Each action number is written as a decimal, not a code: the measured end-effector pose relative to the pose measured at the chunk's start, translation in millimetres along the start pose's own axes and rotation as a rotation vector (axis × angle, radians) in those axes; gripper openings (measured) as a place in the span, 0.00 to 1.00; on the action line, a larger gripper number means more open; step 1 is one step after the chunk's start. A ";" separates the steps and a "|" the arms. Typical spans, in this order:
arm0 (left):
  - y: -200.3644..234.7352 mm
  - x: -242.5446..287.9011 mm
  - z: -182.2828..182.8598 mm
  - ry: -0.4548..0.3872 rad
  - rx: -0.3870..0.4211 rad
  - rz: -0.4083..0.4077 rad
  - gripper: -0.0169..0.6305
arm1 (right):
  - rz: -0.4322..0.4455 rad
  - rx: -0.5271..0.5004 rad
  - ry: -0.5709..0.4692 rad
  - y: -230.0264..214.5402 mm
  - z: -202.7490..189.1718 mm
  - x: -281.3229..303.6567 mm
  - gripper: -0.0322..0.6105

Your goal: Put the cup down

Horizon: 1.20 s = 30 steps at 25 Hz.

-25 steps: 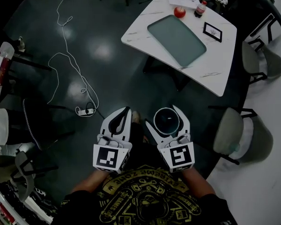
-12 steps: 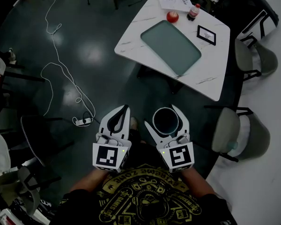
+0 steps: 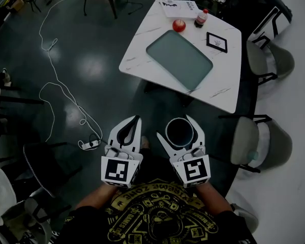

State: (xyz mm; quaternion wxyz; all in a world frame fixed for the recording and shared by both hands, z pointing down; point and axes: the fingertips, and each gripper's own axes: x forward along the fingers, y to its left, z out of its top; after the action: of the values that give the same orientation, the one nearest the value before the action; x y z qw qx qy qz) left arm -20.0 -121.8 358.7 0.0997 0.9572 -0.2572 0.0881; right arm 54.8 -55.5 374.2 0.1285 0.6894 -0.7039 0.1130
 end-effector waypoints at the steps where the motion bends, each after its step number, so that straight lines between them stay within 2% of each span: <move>1: 2.5 1.7 0.8 0.004 0.002 -0.004 0.04 | -0.008 0.000 0.000 -0.5 2.3 2.1 0.65; 15: 14.7 19.9 15.7 -0.069 -0.010 -0.060 0.04 | -0.047 -0.040 -0.008 -2.4 18.7 20.9 0.65; 30: 25.1 47.9 17.5 -0.072 -0.015 0.032 0.04 | 0.060 -0.080 -0.024 -22.5 23.7 50.5 0.65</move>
State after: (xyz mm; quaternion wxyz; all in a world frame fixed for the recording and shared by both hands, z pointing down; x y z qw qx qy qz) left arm 10.0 -170.0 356.0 0.0960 0.9547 -0.2767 0.0532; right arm 75.8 -111.6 368.5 0.1438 0.6636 -0.7297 0.0802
